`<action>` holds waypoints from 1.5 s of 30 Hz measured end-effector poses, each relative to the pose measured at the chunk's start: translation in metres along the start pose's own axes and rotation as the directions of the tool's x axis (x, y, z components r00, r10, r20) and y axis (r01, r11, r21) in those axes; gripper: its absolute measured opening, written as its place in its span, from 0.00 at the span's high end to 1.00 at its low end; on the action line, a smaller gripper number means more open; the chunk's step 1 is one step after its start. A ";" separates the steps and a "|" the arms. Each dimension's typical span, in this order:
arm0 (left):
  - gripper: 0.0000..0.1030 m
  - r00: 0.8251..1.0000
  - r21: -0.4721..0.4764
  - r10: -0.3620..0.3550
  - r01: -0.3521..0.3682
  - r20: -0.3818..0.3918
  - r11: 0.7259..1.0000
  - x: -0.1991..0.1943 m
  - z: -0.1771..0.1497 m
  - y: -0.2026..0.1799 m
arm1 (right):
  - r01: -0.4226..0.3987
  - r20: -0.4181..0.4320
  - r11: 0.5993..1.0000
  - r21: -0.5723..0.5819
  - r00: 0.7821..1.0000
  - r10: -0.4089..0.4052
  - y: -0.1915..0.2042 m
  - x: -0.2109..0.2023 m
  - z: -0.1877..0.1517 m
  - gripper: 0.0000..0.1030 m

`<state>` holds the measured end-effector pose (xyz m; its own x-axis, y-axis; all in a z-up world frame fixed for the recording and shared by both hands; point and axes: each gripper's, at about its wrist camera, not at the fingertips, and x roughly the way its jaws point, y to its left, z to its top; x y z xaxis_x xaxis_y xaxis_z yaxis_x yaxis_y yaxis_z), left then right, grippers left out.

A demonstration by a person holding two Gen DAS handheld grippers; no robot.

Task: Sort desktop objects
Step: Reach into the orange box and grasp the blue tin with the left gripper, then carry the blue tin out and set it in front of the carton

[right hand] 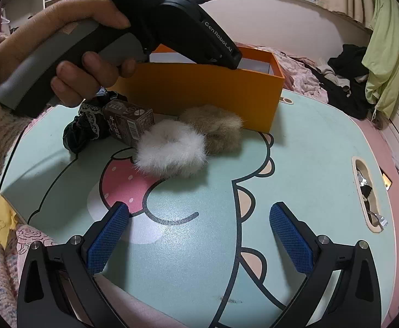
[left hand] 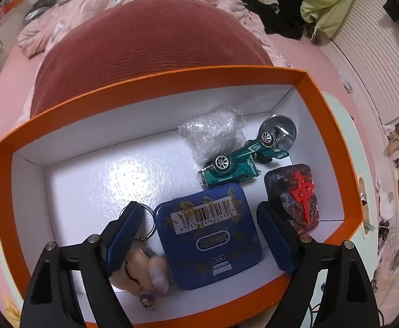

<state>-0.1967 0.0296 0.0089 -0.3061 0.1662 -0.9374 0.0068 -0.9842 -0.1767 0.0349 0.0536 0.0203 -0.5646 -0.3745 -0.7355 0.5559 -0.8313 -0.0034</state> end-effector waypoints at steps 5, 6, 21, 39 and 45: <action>0.32 0.997 -0.033 -0.062 0.064 0.044 0.997 -0.011 -0.003 0.012 | 0.001 0.001 1.000 0.000 1.000 -0.001 0.000 -0.001 0.000 0.01; 0.32 0.995 -0.039 -0.077 0.080 0.068 0.996 -0.017 -0.003 0.016 | 0.001 0.001 1.000 0.000 1.000 -0.001 0.000 -0.001 0.000 0.00; 0.34 0.873 0.016 -0.276 0.295 0.402 0.955 -0.156 -0.113 0.046 | 0.001 0.001 1.000 0.001 1.000 -0.001 0.000 -0.001 0.000 0.00; 0.07 0.831 -0.010 -0.150 0.183 0.535 0.983 -0.126 -0.192 0.047 | 0.004 0.003 1.000 0.003 1.000 -0.004 0.000 -0.002 -0.001 0.00; 0.06 0.904 0.031 -0.079 0.073 0.419 0.997 -0.097 -0.234 0.043 | 0.004 0.003 1.000 0.004 1.000 -0.004 0.000 -0.003 -0.002 0.00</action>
<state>0.0559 -0.0145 0.0216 -0.6765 0.2024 -0.7080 -0.0448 -0.9710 -0.2349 0.0376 0.0552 0.0213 -0.5686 -0.3719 -0.7337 0.5513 -0.8343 -0.0043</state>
